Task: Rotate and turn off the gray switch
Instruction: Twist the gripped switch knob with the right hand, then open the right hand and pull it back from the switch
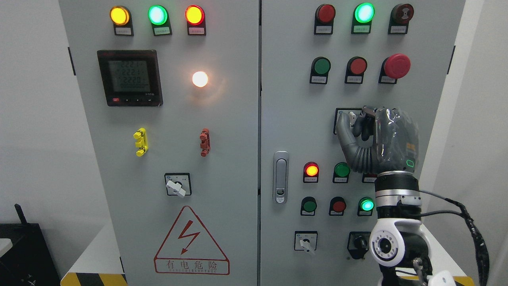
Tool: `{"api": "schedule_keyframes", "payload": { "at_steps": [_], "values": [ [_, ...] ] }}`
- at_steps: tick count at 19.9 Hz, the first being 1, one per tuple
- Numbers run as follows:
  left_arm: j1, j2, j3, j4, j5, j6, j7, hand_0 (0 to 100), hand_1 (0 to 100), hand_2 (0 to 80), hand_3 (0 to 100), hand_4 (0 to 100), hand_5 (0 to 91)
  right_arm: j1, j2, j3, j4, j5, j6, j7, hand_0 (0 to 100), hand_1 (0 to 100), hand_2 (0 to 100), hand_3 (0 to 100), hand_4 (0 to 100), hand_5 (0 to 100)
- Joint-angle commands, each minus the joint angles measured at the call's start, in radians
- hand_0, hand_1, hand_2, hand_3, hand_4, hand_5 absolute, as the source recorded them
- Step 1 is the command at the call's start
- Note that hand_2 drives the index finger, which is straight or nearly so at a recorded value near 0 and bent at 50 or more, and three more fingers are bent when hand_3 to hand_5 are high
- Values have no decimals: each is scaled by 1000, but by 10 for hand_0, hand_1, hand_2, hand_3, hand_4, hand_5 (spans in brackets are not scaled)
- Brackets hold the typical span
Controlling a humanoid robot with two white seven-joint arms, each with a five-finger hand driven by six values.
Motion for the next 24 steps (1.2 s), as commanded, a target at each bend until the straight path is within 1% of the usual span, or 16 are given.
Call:
{"api": "schedule_keyframes", "payload": {
  "at_steps": [1,4,11,20,22,24],
  "values": [
    [0,0,32,-1,0,0,0,120,389,0,0,0,0,3,-34,-1,-9,0,1,-2,572,329,744,990,907,1000],
    [0,0,32,0,0,0,0,120,389,0,0,0,0,3,-34,-4,-9,0,1,-2,552,335,743,989,907,1000],
    [0,0,32,0,0,0,0,120,389,0,0,0,0,7,-48,-8,-26,0,-2,-5,536,343,742,987,906,1000],
    [0,0,32,-1,0,0,0,120,389,0,0,0,0,21,-52,-14,-83,-2,-8,-11,527,348,741,986,906,1000],
    [0,0,32,0,0,0,0,120,389,0,0,0,0,40,-54,-16,-107,-2,-28,-20,525,349,741,986,907,1000],
    [0,0,32,-1,0,0,0,120,389,0,0,0,0,61,-54,-19,-126,-2,-65,-40,527,341,740,984,905,1000]
  ]
}}
